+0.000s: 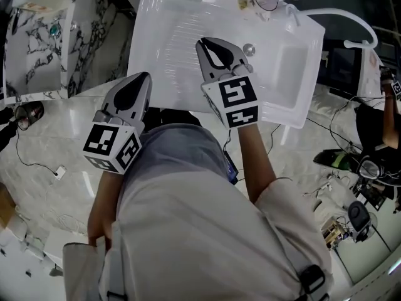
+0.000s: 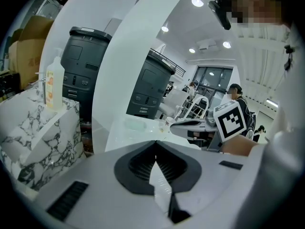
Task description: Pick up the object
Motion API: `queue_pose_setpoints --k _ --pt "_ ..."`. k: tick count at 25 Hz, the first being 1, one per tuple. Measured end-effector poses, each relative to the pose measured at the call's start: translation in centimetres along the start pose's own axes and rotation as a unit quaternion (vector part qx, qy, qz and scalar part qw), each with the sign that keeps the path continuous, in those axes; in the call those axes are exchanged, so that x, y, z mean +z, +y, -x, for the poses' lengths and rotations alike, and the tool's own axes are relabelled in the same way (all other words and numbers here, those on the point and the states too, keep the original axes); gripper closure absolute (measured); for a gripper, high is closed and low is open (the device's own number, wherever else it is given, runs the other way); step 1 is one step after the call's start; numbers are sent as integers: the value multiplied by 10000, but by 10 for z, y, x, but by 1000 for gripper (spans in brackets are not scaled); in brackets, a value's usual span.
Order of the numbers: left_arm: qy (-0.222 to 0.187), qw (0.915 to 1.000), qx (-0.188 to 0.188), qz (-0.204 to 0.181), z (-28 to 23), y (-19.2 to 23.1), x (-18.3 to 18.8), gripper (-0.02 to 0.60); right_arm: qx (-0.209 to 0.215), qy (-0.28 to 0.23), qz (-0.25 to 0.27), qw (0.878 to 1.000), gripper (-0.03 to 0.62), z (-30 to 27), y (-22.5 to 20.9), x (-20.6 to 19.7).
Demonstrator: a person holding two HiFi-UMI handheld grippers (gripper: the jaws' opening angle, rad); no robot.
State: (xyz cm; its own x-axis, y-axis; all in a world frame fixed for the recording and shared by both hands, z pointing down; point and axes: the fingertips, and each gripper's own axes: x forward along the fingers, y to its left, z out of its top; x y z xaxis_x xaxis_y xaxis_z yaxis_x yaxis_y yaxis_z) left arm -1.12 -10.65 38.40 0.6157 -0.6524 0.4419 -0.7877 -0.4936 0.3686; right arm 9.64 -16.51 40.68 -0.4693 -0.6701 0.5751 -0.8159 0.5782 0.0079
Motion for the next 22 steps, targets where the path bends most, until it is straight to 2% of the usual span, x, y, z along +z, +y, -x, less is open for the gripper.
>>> queue_pose_setpoints --k 7,15,22 --pt "-87 9997 -136 183 3 9 3 575 -65 79 51 9999 583 -15 -4 5" --pt "77 9997 -46 208 4 26 -1 575 -95 210 327 9992 582 -35 -4 12" --pt "103 9995 -127 258 4 32 0 575 -130 297 523 9981 582 -47 -1 17"
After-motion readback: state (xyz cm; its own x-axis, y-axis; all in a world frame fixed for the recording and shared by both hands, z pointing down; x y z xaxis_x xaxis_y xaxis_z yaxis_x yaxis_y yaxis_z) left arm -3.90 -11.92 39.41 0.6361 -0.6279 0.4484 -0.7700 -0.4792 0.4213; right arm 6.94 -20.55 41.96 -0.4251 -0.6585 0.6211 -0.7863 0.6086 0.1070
